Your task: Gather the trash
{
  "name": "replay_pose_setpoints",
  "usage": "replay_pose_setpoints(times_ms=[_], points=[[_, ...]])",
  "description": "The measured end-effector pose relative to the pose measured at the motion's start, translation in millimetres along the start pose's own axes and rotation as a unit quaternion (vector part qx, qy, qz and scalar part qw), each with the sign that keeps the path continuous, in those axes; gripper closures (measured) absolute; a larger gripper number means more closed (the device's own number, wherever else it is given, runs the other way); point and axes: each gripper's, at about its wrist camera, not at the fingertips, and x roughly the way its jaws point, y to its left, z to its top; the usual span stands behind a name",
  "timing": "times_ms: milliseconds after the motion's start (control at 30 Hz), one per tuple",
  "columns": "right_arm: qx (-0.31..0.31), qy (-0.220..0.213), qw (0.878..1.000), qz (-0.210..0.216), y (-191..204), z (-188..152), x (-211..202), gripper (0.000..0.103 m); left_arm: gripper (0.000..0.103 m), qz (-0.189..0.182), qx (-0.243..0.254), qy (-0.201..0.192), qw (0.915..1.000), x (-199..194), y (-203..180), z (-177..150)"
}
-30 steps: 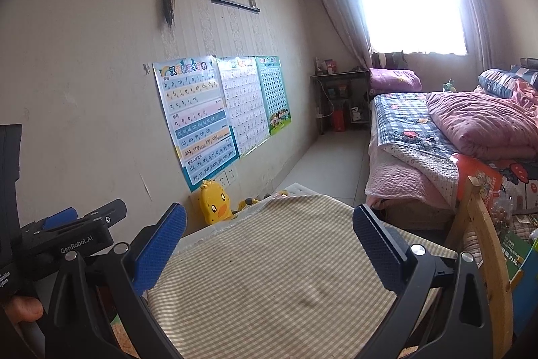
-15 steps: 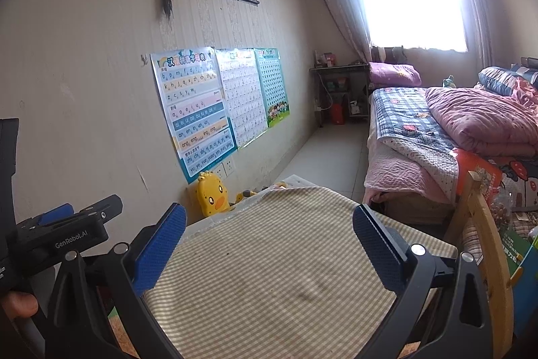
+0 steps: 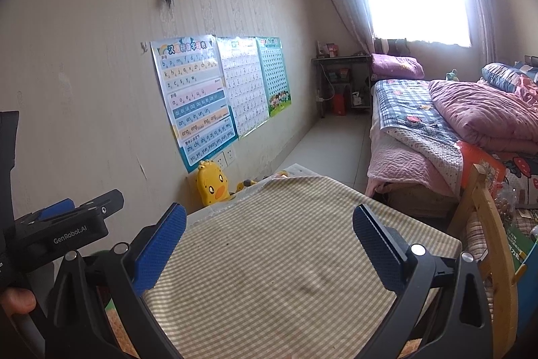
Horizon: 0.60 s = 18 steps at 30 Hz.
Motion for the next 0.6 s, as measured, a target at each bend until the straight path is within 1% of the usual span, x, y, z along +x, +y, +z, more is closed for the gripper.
replay_pose_setpoints(times_ms=[233, 300, 400, 433, 500, 533, 600], points=[[0.002, 0.022, 1.0, -0.002, -0.7, -8.1, 14.7, 0.007, 0.005, -0.001, -0.002, 0.018, 0.9998, 14.1, 3.5, -6.9], [0.005, 0.034, 0.999, -0.003, -2.3, -12.8, 23.3, 0.007, 0.005, 0.004, 0.0, 0.022, 0.9997, 19.6, 4.6, -10.6], [0.028, 0.07, 0.997, -0.005, -15.5, -26.9, 50.9, 0.007, 0.005, 0.014, 0.006, 0.036, 0.9992, 30.7, 6.4, -15.6], [0.041, 0.088, 0.995, -0.017, -26.3, -35.3, 67.3, 0.007, 0.005, 0.011, 0.009, 0.045, 0.9989, 35.3, 8.2, -17.3], [0.05, 0.108, 0.992, -0.049, -44.8, -48.3, 94.9, 0.007, 0.005, 0.012, 0.012, 0.055, 0.9983, 41.6, 14.7, -22.1], [0.051, 0.121, 0.988, -0.076, -58.2, -56.2, 116.1, 0.007, 0.005, 0.019, 0.013, 0.056, 0.9982, 43.3, 19.6, -24.8], [0.05, 0.146, 0.982, -0.112, -78.5, -67.1, 150.2, 0.007, 0.005, 0.034, 0.01, 0.059, 0.9977, 47.6, 33.1, -31.0]])
